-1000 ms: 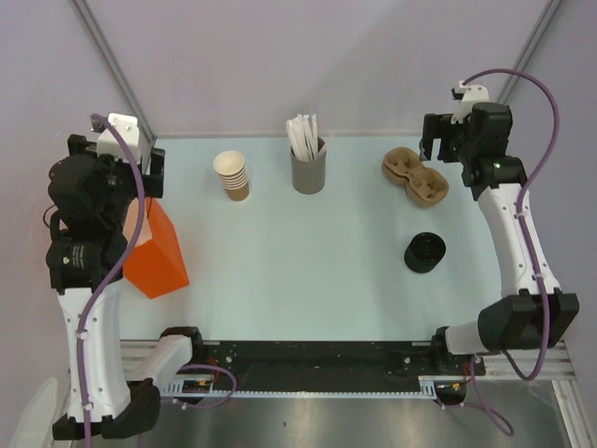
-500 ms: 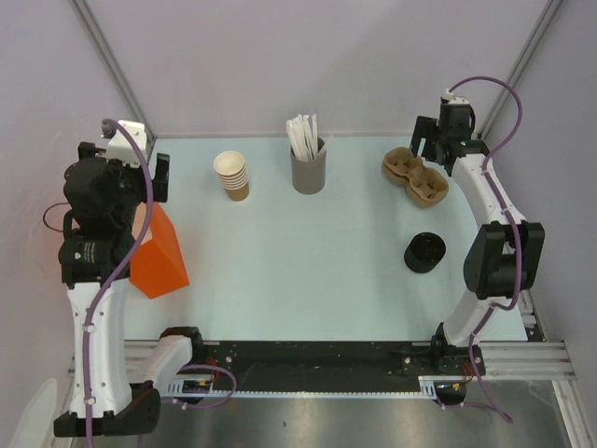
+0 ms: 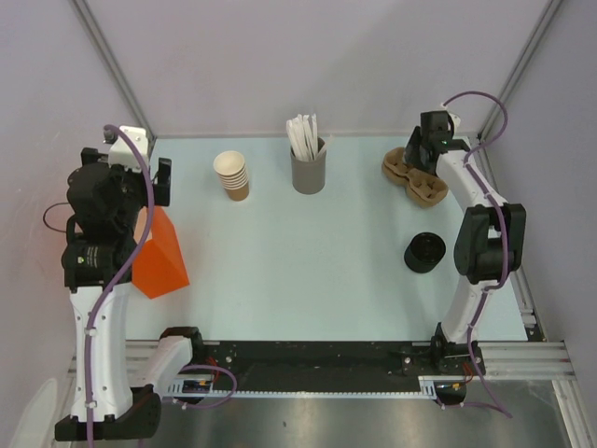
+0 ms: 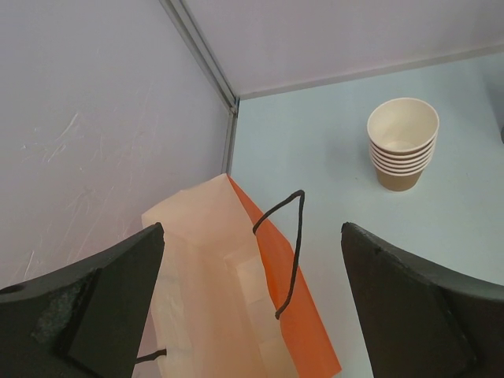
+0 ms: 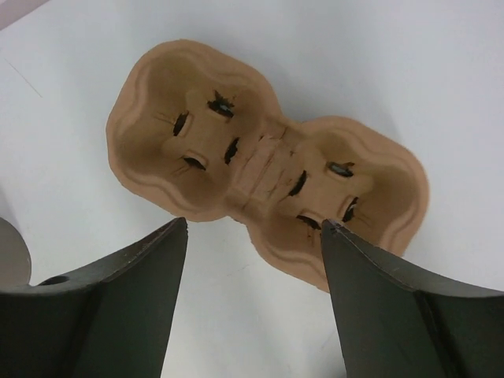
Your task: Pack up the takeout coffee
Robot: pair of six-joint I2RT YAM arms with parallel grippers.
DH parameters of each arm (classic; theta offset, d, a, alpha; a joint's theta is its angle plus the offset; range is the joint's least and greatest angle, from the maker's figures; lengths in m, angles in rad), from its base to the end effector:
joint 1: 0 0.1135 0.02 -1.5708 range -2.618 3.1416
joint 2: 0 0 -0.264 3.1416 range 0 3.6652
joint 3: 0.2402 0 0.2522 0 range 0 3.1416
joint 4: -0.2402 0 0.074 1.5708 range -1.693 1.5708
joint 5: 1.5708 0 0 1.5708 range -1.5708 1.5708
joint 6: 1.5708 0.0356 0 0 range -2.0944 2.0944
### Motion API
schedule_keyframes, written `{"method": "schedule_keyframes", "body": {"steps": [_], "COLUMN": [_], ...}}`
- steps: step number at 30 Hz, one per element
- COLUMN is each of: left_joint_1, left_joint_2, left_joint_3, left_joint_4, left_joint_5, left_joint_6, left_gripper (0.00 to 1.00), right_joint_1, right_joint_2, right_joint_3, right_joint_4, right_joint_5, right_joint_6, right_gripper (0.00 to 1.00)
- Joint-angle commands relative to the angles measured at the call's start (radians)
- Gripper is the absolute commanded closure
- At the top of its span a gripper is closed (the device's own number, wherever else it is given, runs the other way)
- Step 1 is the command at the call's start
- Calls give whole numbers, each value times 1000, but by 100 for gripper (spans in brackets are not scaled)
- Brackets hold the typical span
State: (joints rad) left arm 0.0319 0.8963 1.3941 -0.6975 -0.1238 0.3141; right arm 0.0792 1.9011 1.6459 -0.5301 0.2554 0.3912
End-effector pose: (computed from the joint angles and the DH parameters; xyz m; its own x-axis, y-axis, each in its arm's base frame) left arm 0.1487 0.0091 0.4677 -0.2357 0.2992 -0.9246 -0.0839 0.9416 0.3261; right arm 0.4338 0.0254 0.2828 -0.6128 0.3215 -0.7219 0.3626 0.9261 0.1045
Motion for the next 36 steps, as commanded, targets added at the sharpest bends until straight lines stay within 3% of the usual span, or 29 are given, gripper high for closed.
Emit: {"method": "schedule_keyframes", "body": {"steps": [1, 24, 36], "left_joint_1": [-3, -3, -3], "left_joint_2": [-8, 15, 12], "left_joint_3": [-9, -7, -21], "left_joint_4": [26, 20, 23], "left_joint_5": [12, 38, 47], "left_joint_6": [-27, -43, -49], "left_gripper": [1, 1, 1], "right_joint_1": [19, -27, -12], "right_joint_2": [55, 200, 257], "right_joint_3": [49, 132, 198], "right_joint_4": [-18, 4, 5], "right_joint_5": [50, 4, 53], "right_joint_6": [69, 86, 20], "right_gripper": [27, 33, 49]}}
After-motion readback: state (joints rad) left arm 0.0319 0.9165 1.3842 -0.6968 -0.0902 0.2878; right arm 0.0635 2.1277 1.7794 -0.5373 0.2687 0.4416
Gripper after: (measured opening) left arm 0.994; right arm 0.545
